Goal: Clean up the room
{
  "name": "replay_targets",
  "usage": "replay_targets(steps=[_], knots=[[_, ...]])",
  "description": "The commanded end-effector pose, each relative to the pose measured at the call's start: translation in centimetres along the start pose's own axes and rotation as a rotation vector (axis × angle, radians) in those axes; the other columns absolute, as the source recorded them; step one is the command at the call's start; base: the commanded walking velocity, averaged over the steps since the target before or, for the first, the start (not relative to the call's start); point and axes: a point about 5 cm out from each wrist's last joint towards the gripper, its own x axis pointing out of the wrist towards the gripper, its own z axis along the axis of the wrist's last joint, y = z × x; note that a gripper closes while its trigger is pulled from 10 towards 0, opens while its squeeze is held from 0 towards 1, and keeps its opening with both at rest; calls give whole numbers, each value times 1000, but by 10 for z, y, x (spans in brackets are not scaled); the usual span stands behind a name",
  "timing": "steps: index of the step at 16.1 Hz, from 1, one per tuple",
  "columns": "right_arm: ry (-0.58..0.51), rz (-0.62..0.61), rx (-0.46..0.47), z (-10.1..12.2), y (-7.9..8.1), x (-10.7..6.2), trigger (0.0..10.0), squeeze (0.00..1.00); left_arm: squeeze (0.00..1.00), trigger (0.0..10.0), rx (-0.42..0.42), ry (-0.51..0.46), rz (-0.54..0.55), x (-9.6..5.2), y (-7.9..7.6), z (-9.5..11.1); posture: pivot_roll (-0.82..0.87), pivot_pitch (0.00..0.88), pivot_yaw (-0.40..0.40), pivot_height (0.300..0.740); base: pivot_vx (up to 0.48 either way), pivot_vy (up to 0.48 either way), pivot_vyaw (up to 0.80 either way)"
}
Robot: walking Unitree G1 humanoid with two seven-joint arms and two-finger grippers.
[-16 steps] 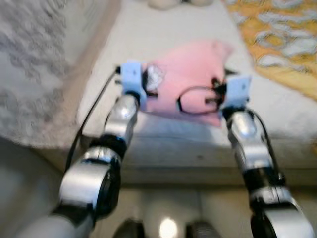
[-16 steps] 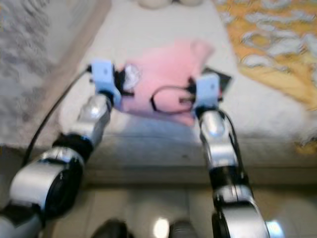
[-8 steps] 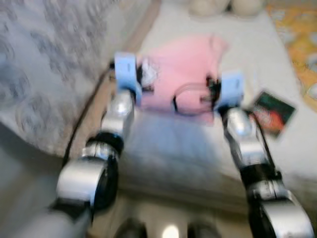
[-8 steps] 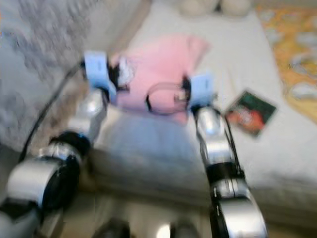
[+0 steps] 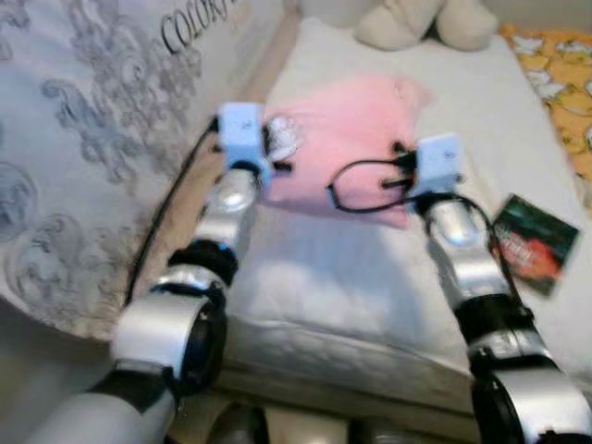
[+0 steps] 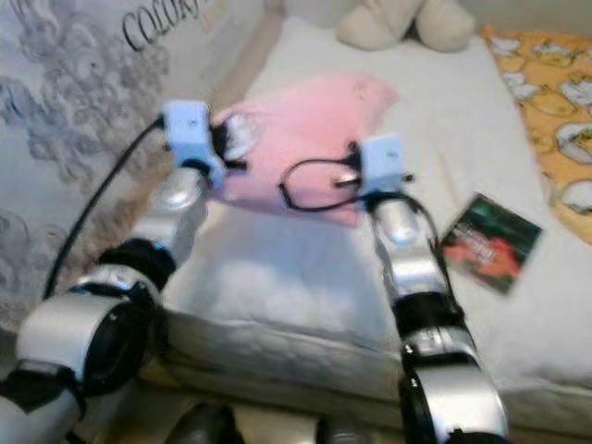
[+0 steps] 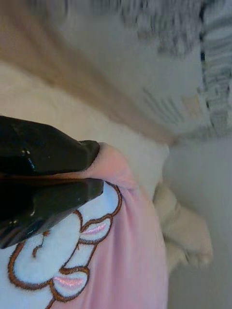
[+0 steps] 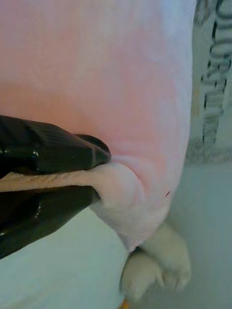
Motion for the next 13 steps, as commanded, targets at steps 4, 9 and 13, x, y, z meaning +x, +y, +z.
replay_targets(steps=[4, 9, 13], knots=[[90, 27, -78, -5, -19, 8, 10000, 94, 0, 10000, -19, -68, 192, 3, 28, 19, -191, 0, 49, 697, 480, 0, 0], [200, 201, -99, -6, 12, 27, 10000, 94, 0, 10000, 60, 2, 601, -20, 85, -7, -169, 0, 27, 697, 286, 0, 0], [323, 365, -228, -35, 41, 15, 10000, 55, 0, 10000, 162, 70, 703, -36, 98, -31, -132, 0, -4, 697, 0, 0, 0]])
